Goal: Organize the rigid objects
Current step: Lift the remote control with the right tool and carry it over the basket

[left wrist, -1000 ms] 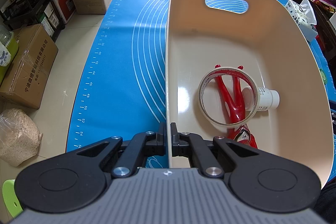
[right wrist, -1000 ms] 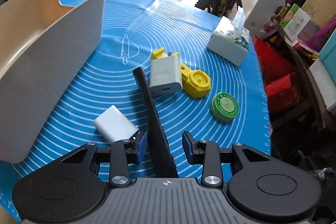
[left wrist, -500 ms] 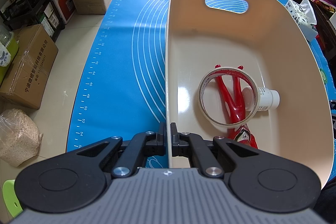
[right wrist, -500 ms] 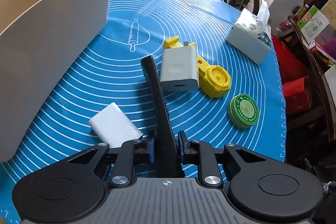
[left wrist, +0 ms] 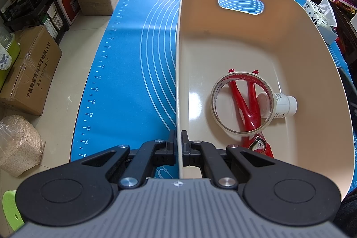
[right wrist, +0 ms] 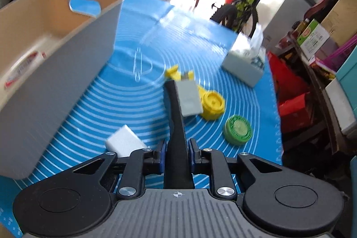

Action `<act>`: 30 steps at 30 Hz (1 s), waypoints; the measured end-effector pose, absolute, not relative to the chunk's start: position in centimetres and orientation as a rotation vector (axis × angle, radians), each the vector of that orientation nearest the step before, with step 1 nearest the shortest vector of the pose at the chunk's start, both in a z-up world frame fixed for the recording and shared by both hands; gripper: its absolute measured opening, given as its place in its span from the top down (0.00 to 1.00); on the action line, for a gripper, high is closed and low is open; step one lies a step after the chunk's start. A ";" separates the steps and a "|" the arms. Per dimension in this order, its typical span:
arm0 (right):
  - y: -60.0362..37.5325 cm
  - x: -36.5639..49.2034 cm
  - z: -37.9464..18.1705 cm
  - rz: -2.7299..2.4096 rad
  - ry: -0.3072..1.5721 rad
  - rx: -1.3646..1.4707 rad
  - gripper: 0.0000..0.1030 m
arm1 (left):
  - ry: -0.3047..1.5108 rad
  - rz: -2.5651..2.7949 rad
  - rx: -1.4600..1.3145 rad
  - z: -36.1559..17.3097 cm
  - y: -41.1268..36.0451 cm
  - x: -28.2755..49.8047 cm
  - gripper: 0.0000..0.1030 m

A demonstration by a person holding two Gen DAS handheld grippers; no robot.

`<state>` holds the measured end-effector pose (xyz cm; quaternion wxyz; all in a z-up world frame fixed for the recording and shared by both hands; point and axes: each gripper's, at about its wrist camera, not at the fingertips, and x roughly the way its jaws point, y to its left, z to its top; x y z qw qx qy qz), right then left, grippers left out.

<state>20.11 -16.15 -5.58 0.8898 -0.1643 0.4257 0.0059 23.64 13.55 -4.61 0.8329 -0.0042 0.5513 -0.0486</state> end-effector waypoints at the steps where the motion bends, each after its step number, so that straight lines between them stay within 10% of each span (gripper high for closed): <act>1: -16.1 20.1 -5.1 0.012 0.877 -0.339 0.71 | 1.168 -0.103 -0.010 -4.6 13.5 23.6 0.96; 30: -2.9 23.2 2.6 0.231 0.664 -0.254 0.71 | 1.167 -0.104 -0.013 -4.6 13.4 23.7 0.96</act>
